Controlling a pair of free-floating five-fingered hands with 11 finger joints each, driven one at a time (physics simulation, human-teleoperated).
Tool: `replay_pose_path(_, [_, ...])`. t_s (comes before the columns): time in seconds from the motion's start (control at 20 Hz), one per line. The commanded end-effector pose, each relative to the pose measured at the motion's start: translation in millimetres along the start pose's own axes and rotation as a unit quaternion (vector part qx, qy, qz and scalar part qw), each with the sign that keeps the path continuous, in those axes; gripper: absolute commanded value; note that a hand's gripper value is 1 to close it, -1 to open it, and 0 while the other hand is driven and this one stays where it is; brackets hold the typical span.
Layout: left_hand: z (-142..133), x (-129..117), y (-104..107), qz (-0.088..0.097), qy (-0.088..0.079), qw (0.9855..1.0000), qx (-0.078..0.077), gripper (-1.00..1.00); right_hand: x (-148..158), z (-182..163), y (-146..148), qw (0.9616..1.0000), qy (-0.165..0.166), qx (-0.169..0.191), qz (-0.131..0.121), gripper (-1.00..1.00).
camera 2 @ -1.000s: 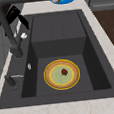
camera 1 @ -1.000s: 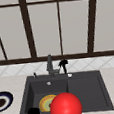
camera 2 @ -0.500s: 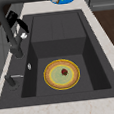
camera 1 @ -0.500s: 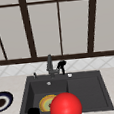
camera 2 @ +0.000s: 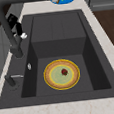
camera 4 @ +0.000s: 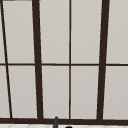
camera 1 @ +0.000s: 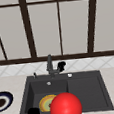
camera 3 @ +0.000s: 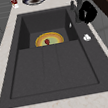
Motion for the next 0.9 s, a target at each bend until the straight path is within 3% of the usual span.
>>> replay_pose_path(0.0, [0,0,0,0.0,0.0,1.0,0.0,0.0,0,0,0,0.9994,-0.005,0.001,0.034,1.0])
replay_pose_path(0.35, [0,0,0,0.0,0.0,1.0,0.0,0.0,5,5,-4,0.9973,0.009,-0.064,0.036,1.0])
replay_pose_path(0.6, [0,0,0,0.0,0.0,1.0,0.0,0.0,5,0,-21,0.9977,0.024,-0.054,0.033,1.0])
replay_pose_path(0.85, [0,0,0,0.0,0.0,1.0,0.0,0.0,7,-5,-24,0.9964,0.04,-0.054,0.051,1.0])
